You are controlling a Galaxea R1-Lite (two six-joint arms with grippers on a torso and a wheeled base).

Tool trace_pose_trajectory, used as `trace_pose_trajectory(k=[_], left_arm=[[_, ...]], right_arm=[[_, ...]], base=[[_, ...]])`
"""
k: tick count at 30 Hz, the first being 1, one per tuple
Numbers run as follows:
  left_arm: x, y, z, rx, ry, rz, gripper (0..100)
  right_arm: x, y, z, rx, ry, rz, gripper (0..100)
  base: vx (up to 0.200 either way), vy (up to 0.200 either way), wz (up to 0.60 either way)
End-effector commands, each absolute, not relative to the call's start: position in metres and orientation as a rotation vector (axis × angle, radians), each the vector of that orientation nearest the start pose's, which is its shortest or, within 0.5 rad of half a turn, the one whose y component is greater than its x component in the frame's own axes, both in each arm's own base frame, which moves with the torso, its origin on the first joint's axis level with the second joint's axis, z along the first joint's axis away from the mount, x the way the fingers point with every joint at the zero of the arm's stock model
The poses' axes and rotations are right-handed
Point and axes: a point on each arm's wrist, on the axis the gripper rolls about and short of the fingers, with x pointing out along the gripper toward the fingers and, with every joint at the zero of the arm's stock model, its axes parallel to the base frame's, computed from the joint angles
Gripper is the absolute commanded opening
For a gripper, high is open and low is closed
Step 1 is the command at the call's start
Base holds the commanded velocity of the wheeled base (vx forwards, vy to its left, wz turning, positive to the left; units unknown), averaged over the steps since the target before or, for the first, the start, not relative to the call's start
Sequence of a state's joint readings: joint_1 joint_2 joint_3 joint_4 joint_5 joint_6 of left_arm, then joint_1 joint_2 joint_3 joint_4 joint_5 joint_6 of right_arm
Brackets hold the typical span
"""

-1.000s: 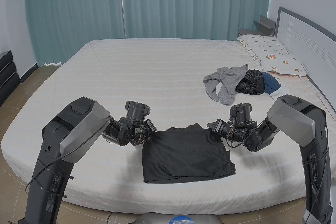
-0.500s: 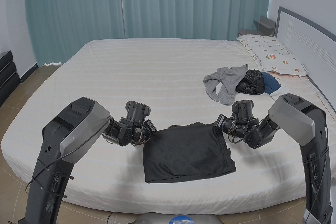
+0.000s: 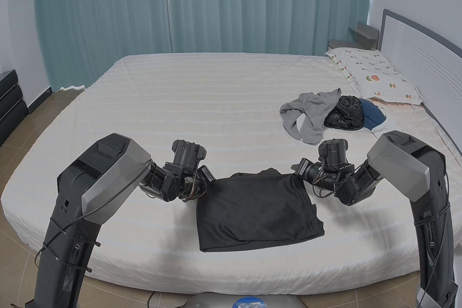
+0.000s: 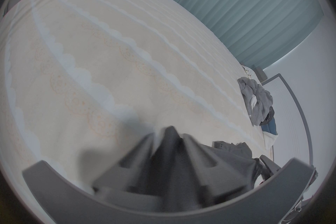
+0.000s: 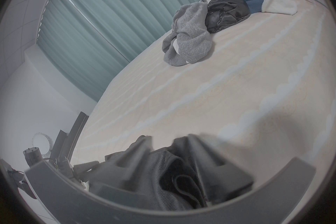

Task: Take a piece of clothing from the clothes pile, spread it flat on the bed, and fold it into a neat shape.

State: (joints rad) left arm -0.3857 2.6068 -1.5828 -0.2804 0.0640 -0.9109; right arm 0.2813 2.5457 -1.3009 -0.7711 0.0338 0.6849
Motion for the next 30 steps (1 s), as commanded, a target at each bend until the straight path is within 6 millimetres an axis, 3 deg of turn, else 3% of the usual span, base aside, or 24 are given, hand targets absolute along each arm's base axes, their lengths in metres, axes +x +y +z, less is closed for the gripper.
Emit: trace_pose_trajectory(k=[1, 3, 7, 8, 11, 16, 22, 30], left_arm=[[0.454, -0.179, -0.019, -0.732, 0.789, 0.056, 100], [0.455, -0.178, -0.015, -0.762, 0.771, 0.061, 100], [0.455, -0.169, 0.0, -0.847, 0.728, 0.078, 100], [0.455, -0.161, 0.009, -0.872, 0.709, 0.083, 100], [0.455, -0.15, 0.016, -0.899, 0.701, 0.083, 100], [0.457, -0.136, 0.032, -1.0, 0.684, 0.094, 100], [0.459, -0.126, 0.032, -1.038, 0.675, 0.123, 100], [0.461, -0.123, 0.027, -1.041, 0.691, 0.118, 100]], right_arm=[[0.437, 0.122, 0.001, 0.625, 0.551, 0.137, 100], [0.43, 0.115, 0.008, 0.63, 0.559, 0.134, 100], [0.398, 0.098, 0.019, 0.648, 0.624, 0.17, 100], [0.377, 0.092, 0.022, 0.656, 0.666, 0.198, 100], [0.341, 0.087, 0.026, 0.661, 0.72, 0.259, 100], [0.298, 0.092, 0.023, 0.649, 0.769, 0.31, 100], [0.285, 0.1, 0.006, 0.63, 0.832, 0.323, 100], [0.286, 0.108, -0.013, 0.609, 0.824, 0.354, 100]], base=[[0.0, 0.0, 0.0], [0.0, 0.0, 0.0], [0.0, 0.0, 0.0], [0.0, 0.0, 0.0], [0.0, 0.0, 0.0], [0.0, 0.0, 0.0], [0.0, 0.0, 0.0], [0.0, 0.0, 0.0]])
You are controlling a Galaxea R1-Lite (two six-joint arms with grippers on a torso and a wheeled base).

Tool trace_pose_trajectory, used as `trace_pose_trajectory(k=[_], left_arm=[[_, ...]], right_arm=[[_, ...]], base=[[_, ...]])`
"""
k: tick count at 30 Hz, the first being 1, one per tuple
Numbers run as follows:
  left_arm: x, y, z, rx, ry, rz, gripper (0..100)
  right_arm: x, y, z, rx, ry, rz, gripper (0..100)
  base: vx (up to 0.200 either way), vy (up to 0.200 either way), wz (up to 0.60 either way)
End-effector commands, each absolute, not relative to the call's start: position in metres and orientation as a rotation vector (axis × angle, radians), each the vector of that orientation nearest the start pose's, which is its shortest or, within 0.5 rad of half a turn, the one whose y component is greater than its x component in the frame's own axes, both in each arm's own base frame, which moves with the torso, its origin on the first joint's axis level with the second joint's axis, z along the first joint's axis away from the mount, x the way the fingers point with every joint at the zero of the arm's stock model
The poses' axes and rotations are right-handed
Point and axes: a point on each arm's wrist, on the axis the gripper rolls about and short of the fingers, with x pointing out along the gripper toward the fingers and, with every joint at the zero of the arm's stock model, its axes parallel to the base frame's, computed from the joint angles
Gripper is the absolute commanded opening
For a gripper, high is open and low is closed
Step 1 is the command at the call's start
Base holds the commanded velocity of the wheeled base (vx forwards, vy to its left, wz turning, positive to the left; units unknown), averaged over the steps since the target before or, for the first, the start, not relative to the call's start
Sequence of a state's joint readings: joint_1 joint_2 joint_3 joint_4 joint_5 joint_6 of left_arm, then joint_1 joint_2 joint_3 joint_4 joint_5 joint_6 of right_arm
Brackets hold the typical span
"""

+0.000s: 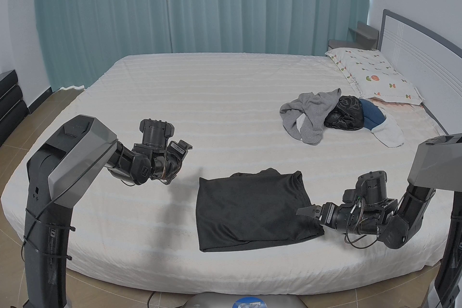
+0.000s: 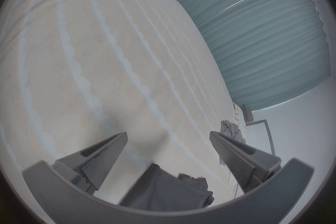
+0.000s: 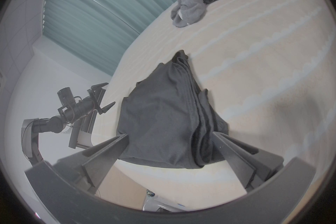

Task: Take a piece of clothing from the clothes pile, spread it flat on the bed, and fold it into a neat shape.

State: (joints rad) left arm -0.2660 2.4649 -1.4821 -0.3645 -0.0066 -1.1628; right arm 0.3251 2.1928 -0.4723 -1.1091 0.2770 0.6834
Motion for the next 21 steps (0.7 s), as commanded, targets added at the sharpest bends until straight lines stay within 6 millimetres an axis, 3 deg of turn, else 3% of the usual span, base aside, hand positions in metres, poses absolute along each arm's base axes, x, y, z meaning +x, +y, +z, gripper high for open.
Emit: trace_pose_trajectory(k=[1, 7, 8, 21], left_arm=[[0.461, -0.123, 0.027, -1.041, 0.692, 0.117, 100], [0.461, -0.123, 0.027, -1.042, 0.691, 0.116, 100], [0.461, -0.123, 0.027, -1.042, 0.691, 0.116, 100], [0.461, -0.123, 0.027, -1.042, 0.691, 0.116, 100]], right_arm=[[0.287, 0.109, -0.015, 0.603, 0.823, 0.356, 100], [0.29, 0.109, -0.018, 0.597, 0.813, 0.362, 100], [0.29, 0.109, -0.019, 0.596, 0.816, 0.36, 0], [0.285, 0.096, -0.019, 0.553, 0.808, 0.343, 0]], base=[[0.0, 0.0, 0.0], [0.0, 0.0, 0.0], [0.0, 0.0, 0.0], [0.0, 0.0, 0.0]])
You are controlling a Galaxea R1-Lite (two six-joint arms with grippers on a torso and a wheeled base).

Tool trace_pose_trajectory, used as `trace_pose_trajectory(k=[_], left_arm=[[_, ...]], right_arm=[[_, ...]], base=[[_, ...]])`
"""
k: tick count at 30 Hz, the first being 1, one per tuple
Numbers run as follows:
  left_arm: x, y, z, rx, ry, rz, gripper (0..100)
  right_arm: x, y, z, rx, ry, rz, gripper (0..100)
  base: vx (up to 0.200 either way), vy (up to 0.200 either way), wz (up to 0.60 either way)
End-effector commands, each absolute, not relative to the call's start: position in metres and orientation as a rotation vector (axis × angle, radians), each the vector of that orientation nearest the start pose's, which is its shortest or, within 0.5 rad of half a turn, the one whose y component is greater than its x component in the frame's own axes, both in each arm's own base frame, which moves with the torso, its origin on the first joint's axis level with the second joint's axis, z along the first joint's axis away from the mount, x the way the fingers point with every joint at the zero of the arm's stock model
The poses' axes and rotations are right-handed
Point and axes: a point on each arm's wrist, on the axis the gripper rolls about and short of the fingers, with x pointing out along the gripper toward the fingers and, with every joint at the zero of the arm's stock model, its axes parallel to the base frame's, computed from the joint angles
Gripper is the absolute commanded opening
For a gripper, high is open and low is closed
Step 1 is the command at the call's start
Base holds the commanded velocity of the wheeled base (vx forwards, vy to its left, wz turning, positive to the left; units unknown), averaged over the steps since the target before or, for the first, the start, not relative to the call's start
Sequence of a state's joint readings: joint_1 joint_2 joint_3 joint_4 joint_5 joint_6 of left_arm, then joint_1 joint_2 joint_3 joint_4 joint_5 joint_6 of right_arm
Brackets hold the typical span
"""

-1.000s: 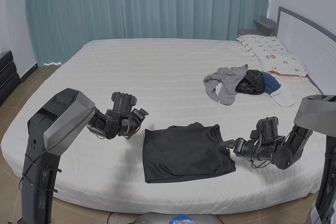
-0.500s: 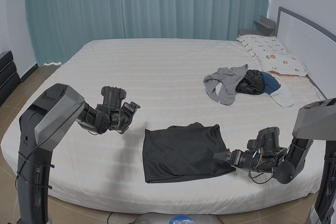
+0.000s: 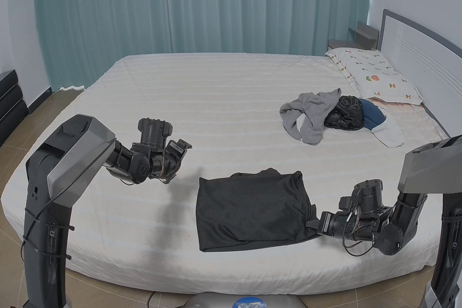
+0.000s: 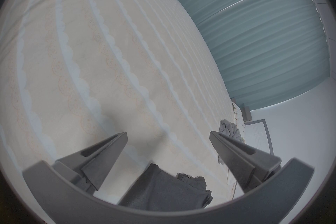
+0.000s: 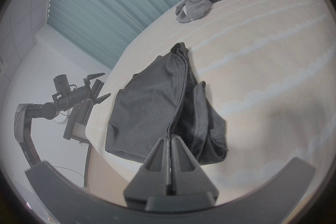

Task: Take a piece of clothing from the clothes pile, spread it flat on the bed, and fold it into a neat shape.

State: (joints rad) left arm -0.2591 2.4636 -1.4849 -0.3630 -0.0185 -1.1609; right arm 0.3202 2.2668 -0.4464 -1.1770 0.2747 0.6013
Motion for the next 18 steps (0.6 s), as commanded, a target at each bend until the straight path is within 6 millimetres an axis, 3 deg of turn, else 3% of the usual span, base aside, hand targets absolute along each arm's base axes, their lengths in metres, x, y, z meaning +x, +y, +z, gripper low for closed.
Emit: trace_pose_trajectory(k=[1, 18], left_arm=[[0.461, -0.123, 0.027, -1.042, 0.692, 0.117, 100], [0.461, -0.123, 0.027, -1.041, 0.694, 0.119, 100]], right_arm=[[0.283, 0.094, -0.019, 0.553, 0.811, 0.338, 0], [0.275, 0.074, -0.016, 0.526, 0.814, 0.322, 0]], base=[[0.0, 0.0, 0.0], [0.0, 0.0, 0.0]])
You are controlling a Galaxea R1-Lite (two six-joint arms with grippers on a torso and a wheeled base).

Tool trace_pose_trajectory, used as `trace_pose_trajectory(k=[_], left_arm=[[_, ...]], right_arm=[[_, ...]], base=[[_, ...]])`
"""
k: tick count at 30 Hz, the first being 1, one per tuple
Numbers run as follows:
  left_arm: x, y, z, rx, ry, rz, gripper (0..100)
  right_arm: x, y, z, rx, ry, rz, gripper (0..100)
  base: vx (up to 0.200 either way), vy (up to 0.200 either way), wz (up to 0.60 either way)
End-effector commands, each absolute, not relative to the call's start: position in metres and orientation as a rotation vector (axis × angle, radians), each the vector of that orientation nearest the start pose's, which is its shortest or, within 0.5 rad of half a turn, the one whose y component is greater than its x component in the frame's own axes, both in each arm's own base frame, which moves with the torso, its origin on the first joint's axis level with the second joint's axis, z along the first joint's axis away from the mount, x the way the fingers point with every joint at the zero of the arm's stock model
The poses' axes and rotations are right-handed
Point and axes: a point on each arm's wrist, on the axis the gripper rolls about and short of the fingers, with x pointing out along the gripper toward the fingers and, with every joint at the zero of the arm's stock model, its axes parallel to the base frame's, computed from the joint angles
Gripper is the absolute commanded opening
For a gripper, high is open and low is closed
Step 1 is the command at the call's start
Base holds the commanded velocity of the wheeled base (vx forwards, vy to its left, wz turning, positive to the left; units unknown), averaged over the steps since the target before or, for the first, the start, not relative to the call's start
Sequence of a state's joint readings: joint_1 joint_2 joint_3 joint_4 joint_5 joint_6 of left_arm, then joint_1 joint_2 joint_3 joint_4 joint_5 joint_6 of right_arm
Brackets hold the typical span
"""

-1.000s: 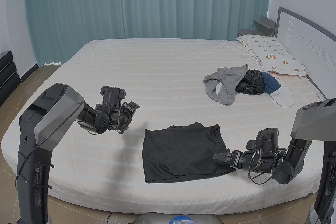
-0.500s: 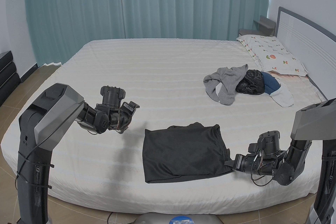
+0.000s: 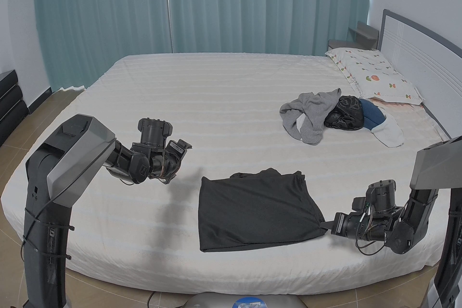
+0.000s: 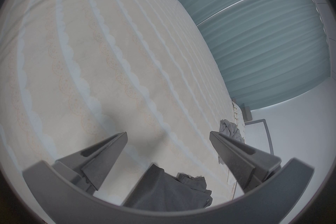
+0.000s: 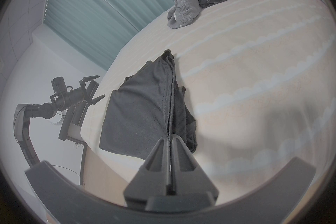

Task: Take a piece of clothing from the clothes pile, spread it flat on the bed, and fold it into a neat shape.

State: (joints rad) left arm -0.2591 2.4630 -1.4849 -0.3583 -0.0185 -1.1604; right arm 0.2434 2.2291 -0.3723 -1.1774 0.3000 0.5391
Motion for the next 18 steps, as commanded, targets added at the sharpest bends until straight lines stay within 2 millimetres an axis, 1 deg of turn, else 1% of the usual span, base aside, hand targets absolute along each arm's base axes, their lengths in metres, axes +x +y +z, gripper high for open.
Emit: trace_pose_trajectory(k=[1, 4, 5, 8, 10, 12, 15, 16, 17, 18], left_arm=[[0.461, -0.123, 0.026, -1.041, 0.696, 0.119, 100], [0.461, -0.123, 0.026, -1.04, 0.697, 0.12, 100], [0.461, -0.123, 0.026, -1.04, 0.697, 0.12, 100], [0.46, -0.124, 0.026, -1.037, 0.7, 0.118, 100], [0.46, -0.124, 0.025, -1.037, 0.703, 0.12, 100], [0.46, -0.124, 0.025, -1.036, 0.704, 0.121, 100], [0.46, -0.124, 0.025, -1.036, 0.705, 0.122, 100], [0.459, -0.124, 0.025, -1.035, 0.707, 0.121, 100], [0.459, -0.124, 0.025, -1.035, 0.707, 0.121, 100], [0.459, -0.124, 0.025, -1.035, 0.707, 0.121, 100]], right_arm=[[0.274, 0.074, -0.016, 0.525, 0.817, 0.322, 0], [0.274, 0.076, -0.019, 0.521, 0.829, 0.325, 0], [0.274, 0.076, -0.02, 0.517, 0.832, 0.324, 100], [0.278, 0.077, -0.022, 0.508, 0.825, 0.33, 100], [0.283, 0.078, -0.017, 0.515, 0.795, 0.339, 100], [0.294, 0.081, -0.009, 0.524, 0.755, 0.345, 100], [0.311, 0.083, -0.005, 0.535, 0.719, 0.336, 100], [0.324, 0.085, -0.002, 0.548, 0.697, 0.322, 100], [0.324, 0.085, -0.002, 0.548, 0.697, 0.322, 100], [0.334, 0.086, 0.001, 0.561, 0.68, 0.306, 100]], base=[[0.0, 0.0, 0.0], [0.0, 0.0, 0.0], [0.0, 0.0, 0.0], [0.0, 0.0, 0.0], [0.0, 0.0, 0.0], [0.0, 0.0, 0.0], [0.0, 0.0, 0.0], [0.0, 0.0, 0.0], [0.0, 0.0, 0.0], [0.0, 0.0, 0.0]])
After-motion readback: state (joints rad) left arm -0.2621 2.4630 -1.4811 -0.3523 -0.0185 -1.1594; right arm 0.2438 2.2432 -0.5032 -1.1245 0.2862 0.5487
